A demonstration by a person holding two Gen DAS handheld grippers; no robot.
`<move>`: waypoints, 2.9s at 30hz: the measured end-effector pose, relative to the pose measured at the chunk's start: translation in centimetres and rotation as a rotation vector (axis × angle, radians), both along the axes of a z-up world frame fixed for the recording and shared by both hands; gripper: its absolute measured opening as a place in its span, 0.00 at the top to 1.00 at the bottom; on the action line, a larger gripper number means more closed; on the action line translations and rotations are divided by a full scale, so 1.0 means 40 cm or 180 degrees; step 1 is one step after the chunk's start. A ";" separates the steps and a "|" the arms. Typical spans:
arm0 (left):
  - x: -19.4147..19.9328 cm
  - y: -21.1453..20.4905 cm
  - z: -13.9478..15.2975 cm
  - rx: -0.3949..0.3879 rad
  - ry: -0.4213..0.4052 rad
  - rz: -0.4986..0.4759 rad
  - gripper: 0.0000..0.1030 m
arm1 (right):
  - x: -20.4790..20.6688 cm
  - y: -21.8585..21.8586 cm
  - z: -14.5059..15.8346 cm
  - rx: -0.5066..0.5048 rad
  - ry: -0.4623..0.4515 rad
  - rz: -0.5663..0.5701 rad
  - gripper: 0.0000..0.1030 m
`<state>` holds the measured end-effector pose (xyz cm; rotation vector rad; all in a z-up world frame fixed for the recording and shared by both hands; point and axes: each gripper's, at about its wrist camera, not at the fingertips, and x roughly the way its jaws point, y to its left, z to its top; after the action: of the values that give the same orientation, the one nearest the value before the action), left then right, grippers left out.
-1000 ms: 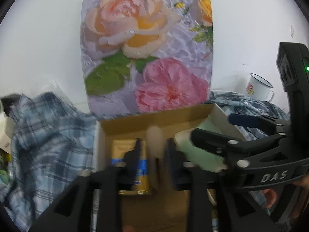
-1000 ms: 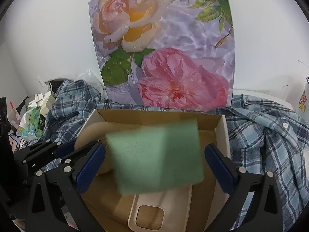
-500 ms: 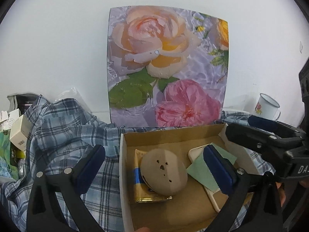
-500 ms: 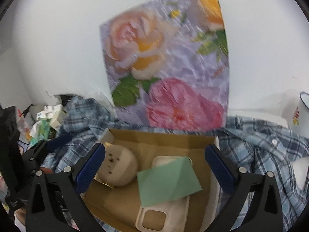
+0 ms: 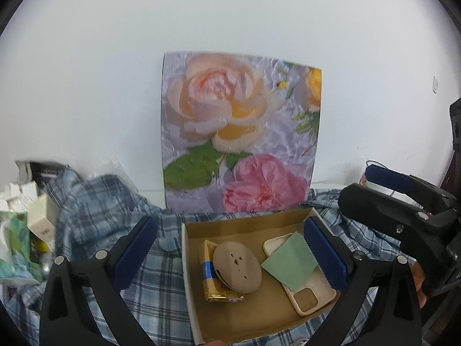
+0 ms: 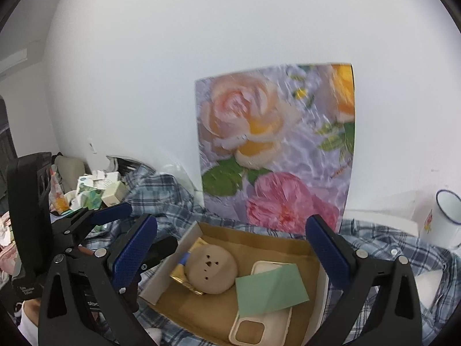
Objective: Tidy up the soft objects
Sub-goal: 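Open both tools to drop the cushion and green pouch into the box, then pull both tools back from the box toward the wipes and scissors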
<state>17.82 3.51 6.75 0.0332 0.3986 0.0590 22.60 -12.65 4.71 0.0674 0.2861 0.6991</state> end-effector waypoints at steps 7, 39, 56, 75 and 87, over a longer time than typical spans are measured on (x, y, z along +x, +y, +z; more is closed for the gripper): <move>-0.061 -0.022 0.062 0.0025 -0.0150 -0.0104 0.00 | -0.065 -0.018 0.054 0.0030 -0.0148 0.0012 0.00; -0.383 -0.053 0.070 0.0073 -0.0336 -0.0397 0.00 | -0.396 -0.160 0.056 -0.0112 -0.0593 0.0425 0.00; -0.351 -0.035 -0.134 -0.0035 0.0087 -0.0366 0.00 | -0.360 -0.129 -0.187 -0.0348 -0.0261 0.0673 0.00; -0.293 -0.010 -0.284 -0.0156 0.0696 -0.0423 0.00 | -0.290 -0.081 -0.339 -0.0827 0.0273 0.0871 0.00; -0.306 -0.057 -0.319 -0.0041 0.1014 -0.0792 0.00 | -0.252 -0.077 -0.401 -0.1280 0.0698 0.0883 0.23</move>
<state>5.58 1.23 -6.01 0.0797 0.7103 -0.1968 12.53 -15.74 -11.35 -0.2852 0.6501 0.8983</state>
